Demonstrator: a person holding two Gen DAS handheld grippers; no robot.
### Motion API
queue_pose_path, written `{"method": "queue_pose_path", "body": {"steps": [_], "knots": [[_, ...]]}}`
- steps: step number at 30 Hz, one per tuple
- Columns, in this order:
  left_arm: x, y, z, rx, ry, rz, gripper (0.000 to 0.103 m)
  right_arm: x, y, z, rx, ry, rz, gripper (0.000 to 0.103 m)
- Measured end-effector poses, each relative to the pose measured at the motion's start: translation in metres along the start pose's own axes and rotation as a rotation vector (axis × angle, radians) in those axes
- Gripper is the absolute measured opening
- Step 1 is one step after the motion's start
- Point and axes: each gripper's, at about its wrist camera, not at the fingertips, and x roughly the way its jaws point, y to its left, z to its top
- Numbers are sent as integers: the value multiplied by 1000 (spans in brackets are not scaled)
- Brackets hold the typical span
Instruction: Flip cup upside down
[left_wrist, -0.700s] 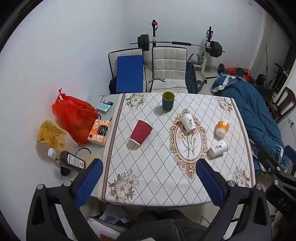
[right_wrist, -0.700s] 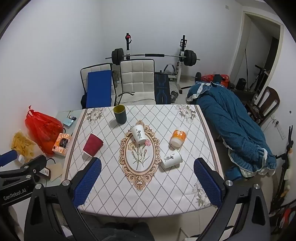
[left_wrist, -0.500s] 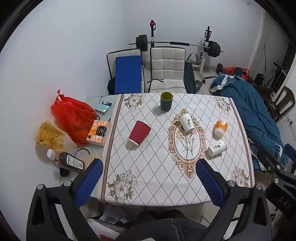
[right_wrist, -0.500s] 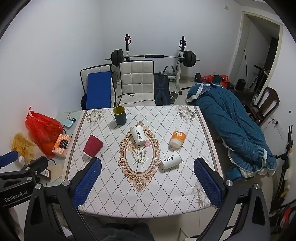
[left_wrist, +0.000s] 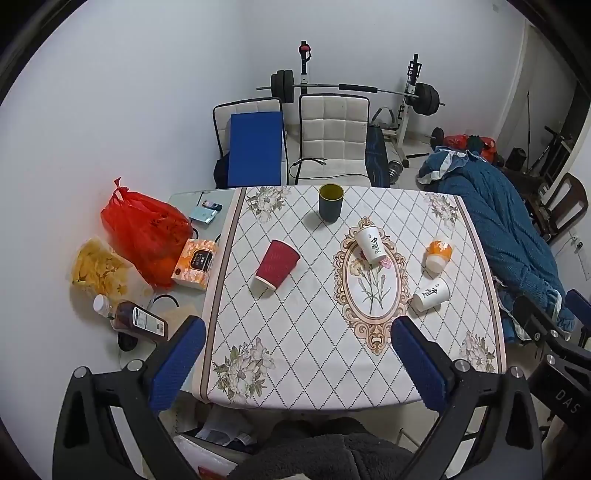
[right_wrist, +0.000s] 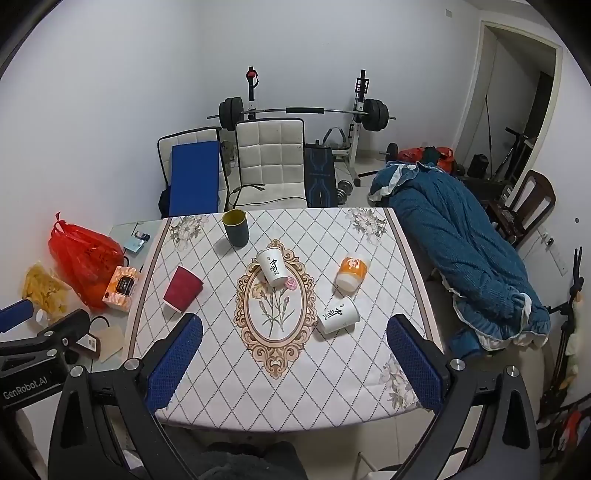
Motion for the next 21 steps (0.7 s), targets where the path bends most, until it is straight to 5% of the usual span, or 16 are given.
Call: {"method": "queue_pose_path", "body": {"steps": [21], "knots": [[-9, -3, -7, 1, 8, -12, 103, -1, 1, -2, 0, 2, 1, 102]]}}
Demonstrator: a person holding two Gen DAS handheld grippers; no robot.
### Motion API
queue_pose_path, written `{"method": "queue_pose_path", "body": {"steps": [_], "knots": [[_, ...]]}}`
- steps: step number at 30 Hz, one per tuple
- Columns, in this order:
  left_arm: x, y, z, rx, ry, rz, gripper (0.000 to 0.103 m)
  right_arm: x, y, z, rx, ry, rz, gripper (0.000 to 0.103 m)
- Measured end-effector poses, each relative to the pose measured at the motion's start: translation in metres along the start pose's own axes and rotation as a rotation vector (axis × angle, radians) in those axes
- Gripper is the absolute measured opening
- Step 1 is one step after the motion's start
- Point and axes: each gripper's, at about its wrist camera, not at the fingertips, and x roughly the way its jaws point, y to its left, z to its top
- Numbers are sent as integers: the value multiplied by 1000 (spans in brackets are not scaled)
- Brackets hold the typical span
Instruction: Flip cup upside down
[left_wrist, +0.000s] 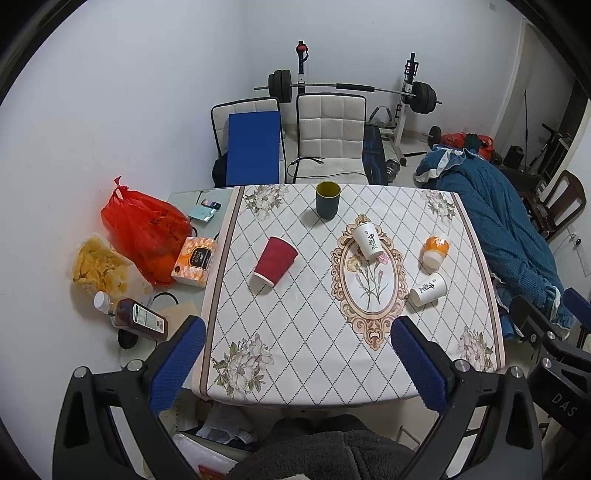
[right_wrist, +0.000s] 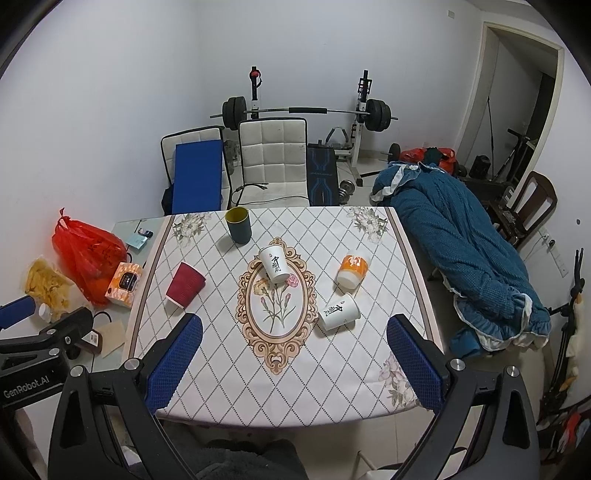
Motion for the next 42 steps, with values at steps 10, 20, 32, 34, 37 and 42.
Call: {"method": "queue_pose_path", "body": {"steps": [10, 20, 32, 34, 37, 42], "knots": [[-4, 1, -2, -1, -1, 0, 103, -1, 1, -5, 3, -1, 1, 102], [-5, 0, -2, -1, -3, 1, 103, 0, 1, -6, 4, -2, 3, 102], [-5, 0, -4, 0, -5, 0, 103, -7, 5, -10, 1, -9, 2, 102], [-5, -1, -4, 0, -7, 2, 103, -7, 5, -10, 0, -11, 1, 102], [-5, -1, -4, 1, -7, 2, 103, -7, 4, -10, 2, -11, 2, 102], [-6, 0, -5, 0, -9, 3, 103, -8, 6, -10, 3, -13, 4, 102]]}}
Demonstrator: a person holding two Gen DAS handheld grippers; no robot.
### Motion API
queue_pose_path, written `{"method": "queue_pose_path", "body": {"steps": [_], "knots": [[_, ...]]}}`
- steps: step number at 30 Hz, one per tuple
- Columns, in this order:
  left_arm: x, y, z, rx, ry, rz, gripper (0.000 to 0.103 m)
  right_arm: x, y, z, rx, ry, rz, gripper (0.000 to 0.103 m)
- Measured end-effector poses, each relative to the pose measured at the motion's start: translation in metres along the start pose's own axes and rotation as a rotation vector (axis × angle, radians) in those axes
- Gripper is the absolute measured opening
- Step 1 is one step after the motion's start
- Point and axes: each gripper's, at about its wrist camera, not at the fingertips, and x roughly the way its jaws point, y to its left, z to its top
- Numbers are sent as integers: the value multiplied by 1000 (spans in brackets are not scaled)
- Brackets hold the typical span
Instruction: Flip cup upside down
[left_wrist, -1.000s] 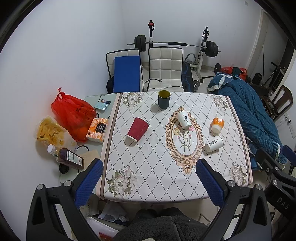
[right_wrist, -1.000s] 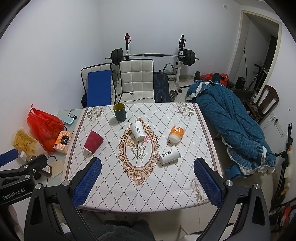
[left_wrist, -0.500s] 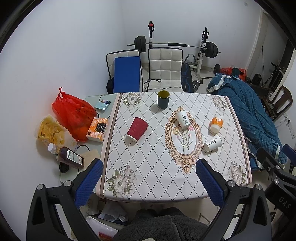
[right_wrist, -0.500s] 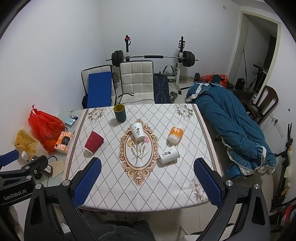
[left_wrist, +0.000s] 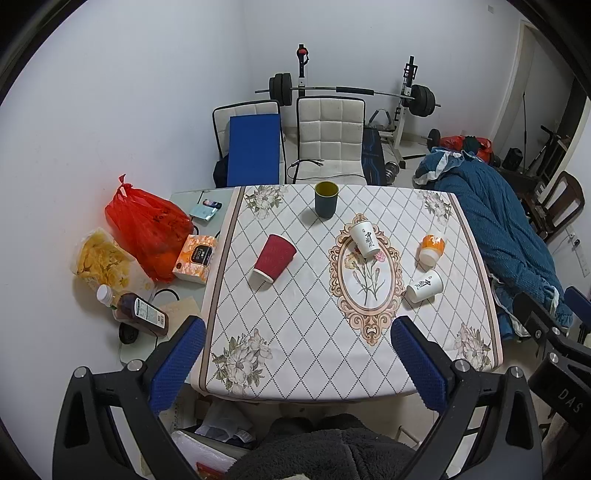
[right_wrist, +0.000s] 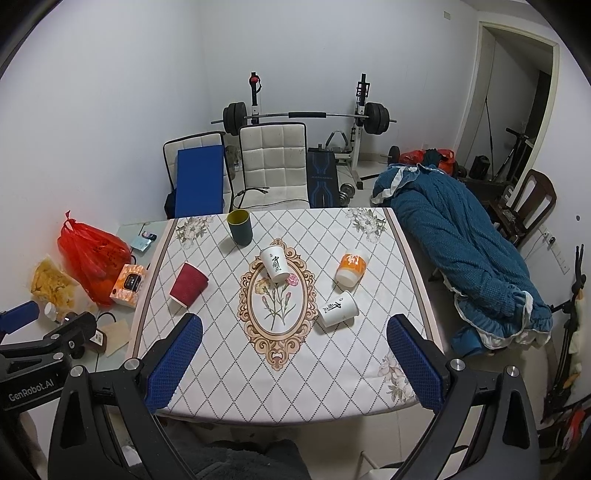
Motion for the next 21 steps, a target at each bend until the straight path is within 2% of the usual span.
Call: {"method": "queue_pose_path", "body": {"steps": [12, 17, 21], "knots": [[-6, -6, 7, -11, -6, 0, 103, 0, 1, 13, 11, -3, 14, 102], [30, -6, 14, -21, 19, 22, 103, 29, -9, 18, 48, 20, 40, 102], [77, 1, 14, -24, 65, 86, 103, 76, -6, 14, 40, 85, 50, 102]]}}
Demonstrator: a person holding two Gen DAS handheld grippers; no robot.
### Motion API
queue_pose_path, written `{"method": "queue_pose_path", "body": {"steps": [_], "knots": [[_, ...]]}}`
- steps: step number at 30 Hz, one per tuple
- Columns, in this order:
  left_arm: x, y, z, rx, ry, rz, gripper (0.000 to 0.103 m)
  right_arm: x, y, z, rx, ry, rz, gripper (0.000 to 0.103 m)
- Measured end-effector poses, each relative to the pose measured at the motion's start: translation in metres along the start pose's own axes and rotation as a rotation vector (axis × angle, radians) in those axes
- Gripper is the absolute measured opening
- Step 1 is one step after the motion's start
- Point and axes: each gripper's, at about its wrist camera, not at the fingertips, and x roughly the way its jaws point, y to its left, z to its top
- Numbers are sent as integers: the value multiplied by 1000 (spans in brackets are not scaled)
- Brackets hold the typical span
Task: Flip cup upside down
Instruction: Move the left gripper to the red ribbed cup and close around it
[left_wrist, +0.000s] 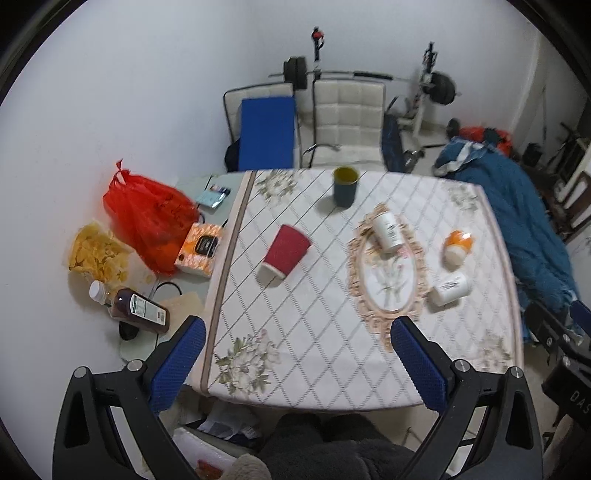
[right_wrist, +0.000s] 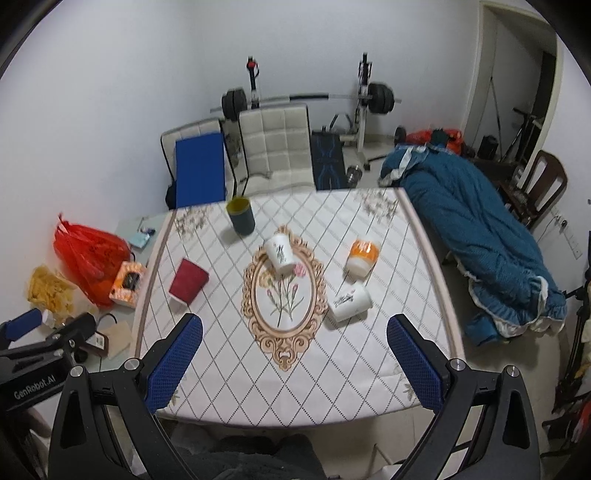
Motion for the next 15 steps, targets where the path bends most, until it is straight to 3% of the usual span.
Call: {"method": "queue_pose_path", "body": {"steps": [8, 15], "knots": [[103, 21, 9, -5, 150, 77, 103, 139, 17, -30, -21, 218, -16, 102], [184, 41, 30, 27, 266, 75, 103, 243, 37, -63, -1, 406, -45, 102]]}}
